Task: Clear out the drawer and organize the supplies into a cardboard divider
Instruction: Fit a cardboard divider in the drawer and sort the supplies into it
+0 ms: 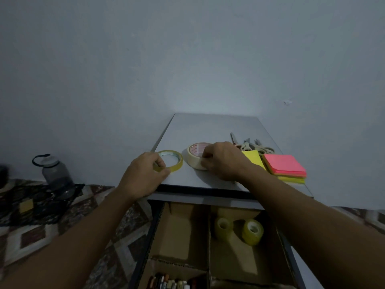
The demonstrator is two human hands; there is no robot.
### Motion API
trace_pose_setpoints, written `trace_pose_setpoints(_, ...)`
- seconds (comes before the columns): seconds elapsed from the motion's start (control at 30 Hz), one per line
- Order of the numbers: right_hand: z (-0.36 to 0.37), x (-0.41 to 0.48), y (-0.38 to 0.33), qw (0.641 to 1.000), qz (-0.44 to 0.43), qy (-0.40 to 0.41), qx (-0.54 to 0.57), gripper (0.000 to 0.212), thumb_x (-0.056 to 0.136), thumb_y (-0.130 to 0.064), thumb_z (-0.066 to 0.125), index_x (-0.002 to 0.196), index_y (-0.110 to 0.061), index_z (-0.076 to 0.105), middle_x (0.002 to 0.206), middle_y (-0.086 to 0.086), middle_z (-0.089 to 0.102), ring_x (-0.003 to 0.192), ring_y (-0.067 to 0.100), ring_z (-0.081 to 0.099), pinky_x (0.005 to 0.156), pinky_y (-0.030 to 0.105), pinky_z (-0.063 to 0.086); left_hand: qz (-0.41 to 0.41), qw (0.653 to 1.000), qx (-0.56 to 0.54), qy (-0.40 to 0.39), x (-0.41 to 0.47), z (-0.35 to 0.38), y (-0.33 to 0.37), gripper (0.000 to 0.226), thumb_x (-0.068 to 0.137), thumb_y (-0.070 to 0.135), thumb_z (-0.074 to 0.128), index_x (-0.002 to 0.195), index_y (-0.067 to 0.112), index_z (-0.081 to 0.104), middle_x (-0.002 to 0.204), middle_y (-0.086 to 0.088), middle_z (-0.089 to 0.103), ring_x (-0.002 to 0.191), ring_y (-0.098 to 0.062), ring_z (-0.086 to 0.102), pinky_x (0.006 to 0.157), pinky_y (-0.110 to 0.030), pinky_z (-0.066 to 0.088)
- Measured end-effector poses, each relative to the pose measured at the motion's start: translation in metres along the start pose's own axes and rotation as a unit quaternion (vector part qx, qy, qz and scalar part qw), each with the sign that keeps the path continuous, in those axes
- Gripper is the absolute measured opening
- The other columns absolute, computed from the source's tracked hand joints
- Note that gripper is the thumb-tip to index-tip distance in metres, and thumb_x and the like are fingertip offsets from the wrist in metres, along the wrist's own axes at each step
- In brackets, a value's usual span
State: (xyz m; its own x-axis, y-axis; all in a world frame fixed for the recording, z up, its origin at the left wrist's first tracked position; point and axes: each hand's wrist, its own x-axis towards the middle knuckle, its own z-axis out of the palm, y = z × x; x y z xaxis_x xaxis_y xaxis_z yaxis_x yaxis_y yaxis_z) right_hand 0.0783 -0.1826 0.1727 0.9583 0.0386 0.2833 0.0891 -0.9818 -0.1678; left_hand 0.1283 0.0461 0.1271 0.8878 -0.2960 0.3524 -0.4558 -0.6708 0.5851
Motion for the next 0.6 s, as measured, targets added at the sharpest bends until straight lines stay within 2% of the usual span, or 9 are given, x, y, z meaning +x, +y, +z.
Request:
trace_pose_setpoints(0.1,-0.009,-0.022,-0.004,0.997,-0.003,0.039,0.063,0.022,0.087,-0.03,0.059,0.098,-0.019,0.075,0.095,0.006,0.072,0.088,0.026,0.063,0.073,0.035,0.051,0.016,1.0,-0.015,0.017,-0.013,-0.003,0.004,0.014,0.082,0.027,0.075,0.077,0.022,0.062,0.1,0.003,0.063,0.096,-0.017,0.058,0.081,-0.034,0.05)
trace_pose_setpoints(0.2,-0.022,-0.049,-0.006,0.991,-0.006,0.068,0.115,0.02,0.085,-0.032,0.066,0.096,-0.018,0.074,0.091,0.001,0.069,0.082,0.016,0.06,0.069,0.03,0.046,0.026,0.999,-0.041,0.017,-0.025,-0.006,0.007,0.013,0.08,0.023,0.077,0.08,0.018,0.066,0.114,0.001,0.064,0.108,-0.016,0.058,0.092,-0.035,0.05)
trace_pose_setpoints(0.3,-0.03,-0.081,-0.004,0.982,-0.016,0.1,0.162,0.015,0.085,-0.031,0.07,0.095,-0.021,0.074,0.09,-0.005,0.067,0.079,0.007,0.055,0.063,0.022,0.04,0.037,0.998,-0.046,0.022,-0.036,-0.007,0.009,0.014,0.08,0.023,0.079,0.081,0.017,0.066,0.12,0.001,0.063,0.114,-0.016,0.057,0.096,-0.033,0.048)
trace_pose_setpoints(0.37,-0.032,-0.104,-0.001,0.974,-0.02,0.113,0.195,0.013,0.085,-0.031,0.072,0.096,-0.025,0.073,0.09,-0.008,0.066,0.08,0.004,0.055,0.064,0.024,0.041,0.046,0.997,-0.059,0.032,-0.044,-0.008,0.011,0.013,0.081,0.023,0.079,0.082,0.017,0.067,0.124,0.0,0.062,0.117,-0.016,0.057,0.098,-0.031,0.046)
trace_pose_setpoints(0.5,-0.032,-0.152,0.012,0.964,-0.018,0.086,0.252,0.023,0.084,-0.041,0.068,0.103,-0.029,0.071,0.096,-0.012,0.065,0.088,0.007,0.057,0.068,0.03,0.049,0.056,0.994,-0.076,0.047,-0.058,-0.012,0.02,0.012,0.081,0.019,0.079,0.084,0.016,0.068,0.128,-0.002,0.062,0.117,-0.015,0.056,0.097,-0.026,0.041)
trace_pose_setpoints(0.6,-0.033,-0.178,0.021,0.955,-0.01,0.049,0.292,0.027,0.079,-0.047,0.066,0.101,-0.032,0.072,0.098,-0.011,0.068,0.093,0.012,0.061,0.073,0.037,0.053,0.064,0.993,-0.085,0.05,-0.067,-0.014,0.025,0.012,0.08,0.016,0.08,0.084,0.015,0.068,0.127,-0.002,0.063,0.117,-0.014,0.056,0.097,-0.025,0.038)
